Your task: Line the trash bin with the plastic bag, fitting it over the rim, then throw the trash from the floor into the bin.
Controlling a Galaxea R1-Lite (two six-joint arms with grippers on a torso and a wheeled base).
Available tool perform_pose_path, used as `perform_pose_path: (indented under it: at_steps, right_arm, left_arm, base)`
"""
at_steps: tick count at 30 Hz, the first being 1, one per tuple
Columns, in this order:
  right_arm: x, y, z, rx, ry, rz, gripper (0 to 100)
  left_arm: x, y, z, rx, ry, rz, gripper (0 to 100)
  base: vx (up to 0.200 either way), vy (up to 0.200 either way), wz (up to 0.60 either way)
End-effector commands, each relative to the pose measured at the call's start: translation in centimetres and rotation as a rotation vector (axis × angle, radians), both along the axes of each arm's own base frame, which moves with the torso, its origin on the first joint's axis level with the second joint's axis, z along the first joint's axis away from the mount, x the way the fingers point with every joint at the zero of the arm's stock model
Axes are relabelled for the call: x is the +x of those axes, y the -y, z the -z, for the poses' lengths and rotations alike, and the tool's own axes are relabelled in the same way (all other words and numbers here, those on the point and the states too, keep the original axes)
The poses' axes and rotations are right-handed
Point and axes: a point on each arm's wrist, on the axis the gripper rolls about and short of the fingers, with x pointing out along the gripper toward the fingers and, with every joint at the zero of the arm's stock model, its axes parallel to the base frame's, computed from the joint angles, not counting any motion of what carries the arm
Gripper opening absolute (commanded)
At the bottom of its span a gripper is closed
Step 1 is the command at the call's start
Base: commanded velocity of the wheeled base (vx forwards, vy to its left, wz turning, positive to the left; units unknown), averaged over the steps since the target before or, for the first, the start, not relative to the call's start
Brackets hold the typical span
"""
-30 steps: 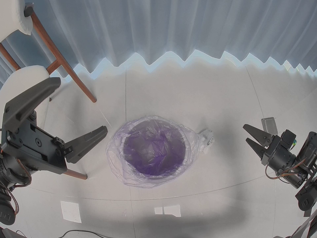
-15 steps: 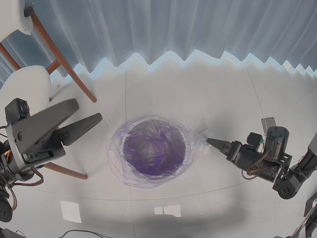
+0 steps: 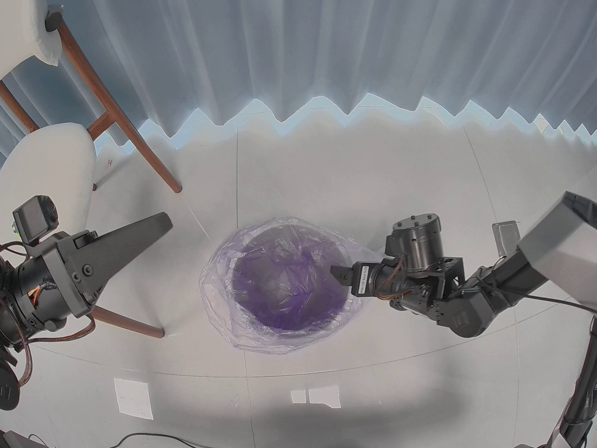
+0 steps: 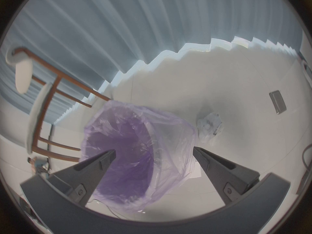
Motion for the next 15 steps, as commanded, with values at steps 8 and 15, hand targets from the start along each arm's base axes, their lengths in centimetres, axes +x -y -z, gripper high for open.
perform_pose_path:
  at_steps: [8,15]
  right_arm:
    - [2.1,-2.0,4.3,-0.115,-0.019,0.016,100]
    - [2.5,-2.3,5.8,-0.118,-0.026,0.017,100]
  left_arm:
    - [0.1,-0.3,0.2,0.021,-0.007,-0.029,100]
    - [0.0,-0.2,0.3,0.022,-0.004,-0.026,100]
  base:
    - [0.000,0.000,0.00]
    - [0.000,0.000,0.00]
